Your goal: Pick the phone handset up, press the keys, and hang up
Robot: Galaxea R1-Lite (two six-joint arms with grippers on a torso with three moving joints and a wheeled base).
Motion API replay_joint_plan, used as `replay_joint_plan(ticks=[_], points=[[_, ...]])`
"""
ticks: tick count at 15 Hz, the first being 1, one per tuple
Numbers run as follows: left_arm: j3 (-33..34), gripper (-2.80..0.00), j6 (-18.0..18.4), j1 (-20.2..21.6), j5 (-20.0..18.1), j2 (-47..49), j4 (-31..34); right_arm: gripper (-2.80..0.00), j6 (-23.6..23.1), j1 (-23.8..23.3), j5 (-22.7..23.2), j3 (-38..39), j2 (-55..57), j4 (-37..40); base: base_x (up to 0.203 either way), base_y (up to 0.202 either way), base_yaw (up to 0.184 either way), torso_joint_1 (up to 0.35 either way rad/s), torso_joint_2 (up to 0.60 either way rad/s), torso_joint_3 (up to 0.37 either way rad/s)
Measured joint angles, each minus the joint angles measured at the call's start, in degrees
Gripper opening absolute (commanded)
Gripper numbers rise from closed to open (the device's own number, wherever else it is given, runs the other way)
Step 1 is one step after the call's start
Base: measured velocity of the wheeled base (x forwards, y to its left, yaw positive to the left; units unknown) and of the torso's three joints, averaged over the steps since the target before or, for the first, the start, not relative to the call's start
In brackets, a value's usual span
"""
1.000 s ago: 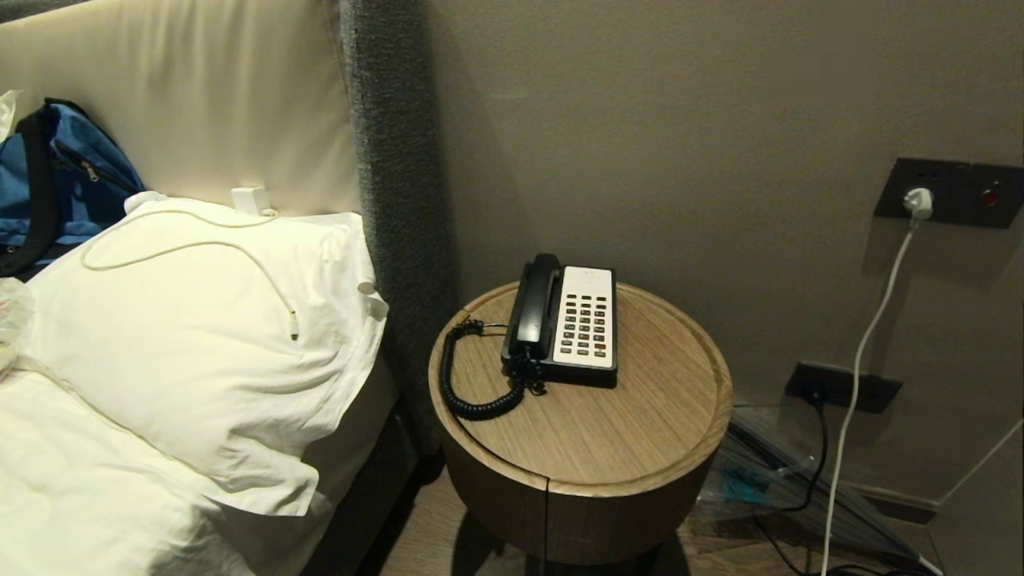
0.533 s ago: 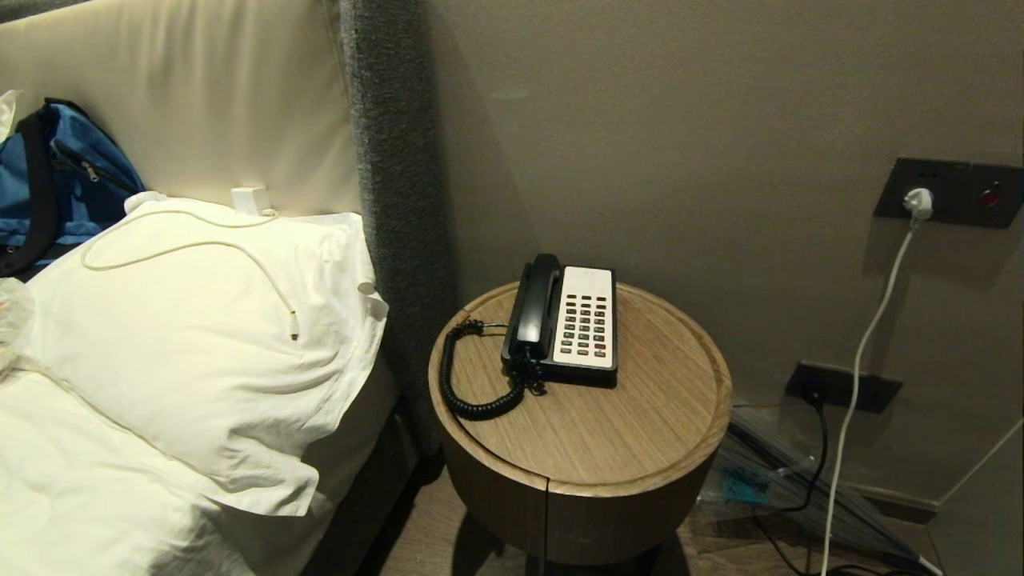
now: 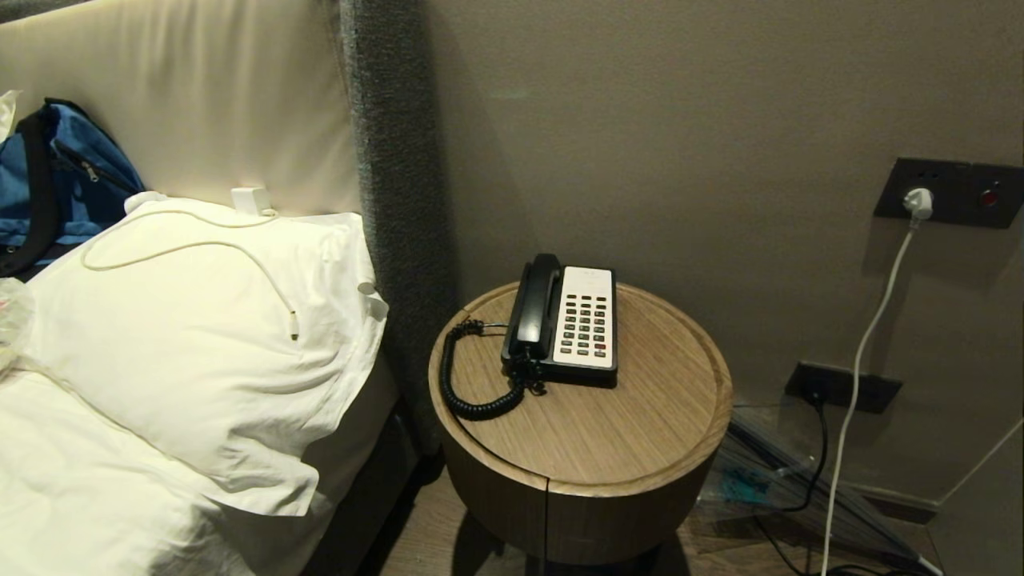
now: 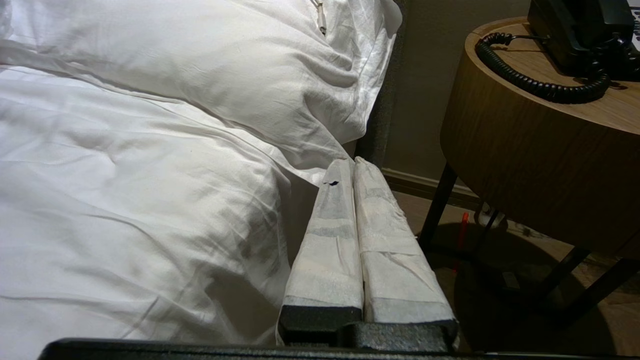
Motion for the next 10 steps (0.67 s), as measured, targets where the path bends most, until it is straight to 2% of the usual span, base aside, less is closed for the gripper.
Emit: replay_joint_plan(ticks=[10], points=[[0.00,-2.80,0.01,-0.02,0.00,0.00,0.00,-2.80,0.27,0.02,-0.03,-0.04,0.00,0.02,0.000,0.000,0.000,0.000,0.00,0.000]])
